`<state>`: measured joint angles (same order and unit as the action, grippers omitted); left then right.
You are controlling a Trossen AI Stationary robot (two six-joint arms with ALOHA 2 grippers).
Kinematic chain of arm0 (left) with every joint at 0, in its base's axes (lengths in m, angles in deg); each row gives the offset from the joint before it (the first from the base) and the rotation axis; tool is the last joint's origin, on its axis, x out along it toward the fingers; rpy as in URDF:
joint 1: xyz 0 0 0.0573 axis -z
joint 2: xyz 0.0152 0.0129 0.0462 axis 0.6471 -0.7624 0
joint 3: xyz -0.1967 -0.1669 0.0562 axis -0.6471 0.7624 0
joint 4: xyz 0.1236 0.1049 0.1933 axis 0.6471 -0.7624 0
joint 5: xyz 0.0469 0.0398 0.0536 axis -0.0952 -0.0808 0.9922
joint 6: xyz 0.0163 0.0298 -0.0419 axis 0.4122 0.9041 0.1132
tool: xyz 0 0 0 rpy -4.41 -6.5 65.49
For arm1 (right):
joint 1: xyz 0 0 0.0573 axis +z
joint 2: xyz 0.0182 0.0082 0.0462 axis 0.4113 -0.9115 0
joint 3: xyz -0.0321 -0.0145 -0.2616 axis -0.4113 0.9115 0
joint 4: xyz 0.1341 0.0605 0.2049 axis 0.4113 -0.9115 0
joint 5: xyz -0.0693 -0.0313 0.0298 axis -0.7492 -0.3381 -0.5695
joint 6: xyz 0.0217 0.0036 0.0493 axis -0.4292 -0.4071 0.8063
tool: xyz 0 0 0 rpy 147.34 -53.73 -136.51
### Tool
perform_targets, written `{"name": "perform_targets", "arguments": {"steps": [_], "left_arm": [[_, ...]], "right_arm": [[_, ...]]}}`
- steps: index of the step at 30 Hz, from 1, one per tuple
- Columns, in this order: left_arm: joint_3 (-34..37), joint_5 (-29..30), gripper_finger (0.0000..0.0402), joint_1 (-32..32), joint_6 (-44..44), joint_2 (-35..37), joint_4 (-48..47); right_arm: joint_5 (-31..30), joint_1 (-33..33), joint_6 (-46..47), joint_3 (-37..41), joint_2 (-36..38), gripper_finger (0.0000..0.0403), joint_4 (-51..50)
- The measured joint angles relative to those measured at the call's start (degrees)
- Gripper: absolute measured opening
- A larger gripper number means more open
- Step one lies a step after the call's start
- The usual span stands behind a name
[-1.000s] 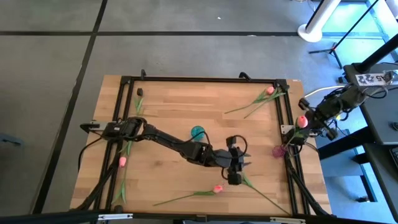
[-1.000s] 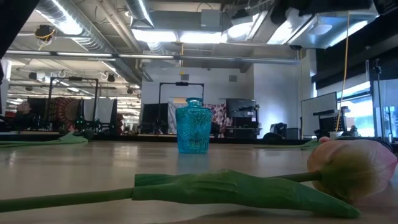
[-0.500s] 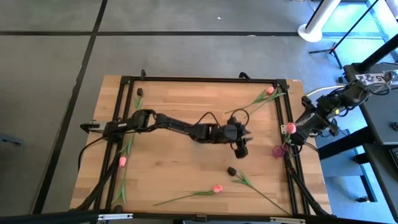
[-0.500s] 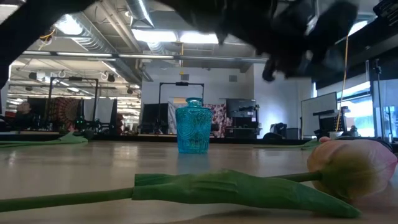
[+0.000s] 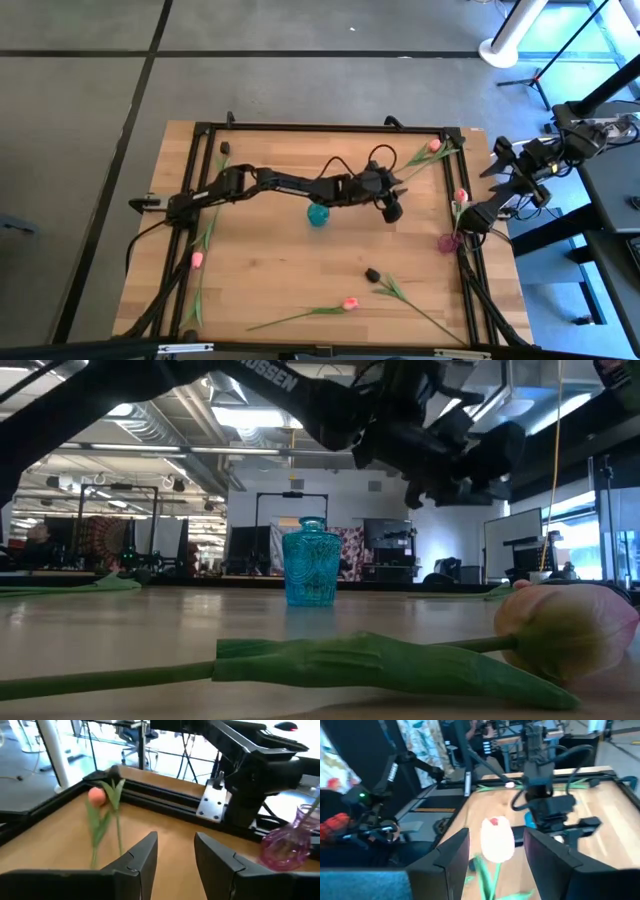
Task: Sort flowers into vase by color
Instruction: Put the pink tulip into the purple vase
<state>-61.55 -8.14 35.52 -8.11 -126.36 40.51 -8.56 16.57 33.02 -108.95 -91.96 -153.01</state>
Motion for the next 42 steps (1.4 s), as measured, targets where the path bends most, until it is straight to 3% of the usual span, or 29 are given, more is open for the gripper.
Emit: {"name": "perform_targets", "arguments": {"steps": [5,9,15,19,24,27,31,35,40,42], "left_arm": [[0.05,0.88,0.0126,-4.95,-1.56,0.05,-10.02],[0.07,-4.47,0.0126,-6.19,-0.5,0.07,-17.44],[3.0,-7.0,0.0126,-8.06,0.9,0.07,-20.25],[6.66,-3.17,0.0126,-8.06,0.8,0.07,-18.93],[10.05,-7.74,0.0126,-9.22,-0.84,0.13,-13.88],[13.5,-4.21,0.0126,-9.29,-3.02,0.18,-10.17],[15.73,-4.41,0.0122,-9.22,-3.34,0.25,-6.04],[17.36,-2.81,0.009,-9.01,-2.47,0.39,-5.19],[19.03,-1.05,0.0014,-8.54,-2.41,0.57,-5.07],[19.41,0.59,0.0007,-7.98,-2.42,0.6,-5.08]], "right_arm": [[-1.19,0.0,0.05,1.07,0.0,0.0189,0.4],[-0.63,0.0,0.12,1.3,0.0,0.0189,1.67],[-0.6,0.0,0.09,1.29,-0.02,0.0189,1.86],[-0.59,0.0,0.09,1.29,-0.02,0.0189,1.84],[-0.16,0.0,0.09,1.29,-0.02,0.0189,1.83],[-0.15,-0.01,0.09,1.29,-0.02,0.0189,1.83],[-0.14,0.0,0.09,1.29,-0.02,0.0189,1.84],[-0.15,0.0,0.09,1.29,-0.02,0.0189,1.88],[-0.17,0.0,0.09,1.29,-0.02,0.0189,1.9],[-0.27,0.0,0.09,1.29,-0.02,0.0189,1.96]]}}
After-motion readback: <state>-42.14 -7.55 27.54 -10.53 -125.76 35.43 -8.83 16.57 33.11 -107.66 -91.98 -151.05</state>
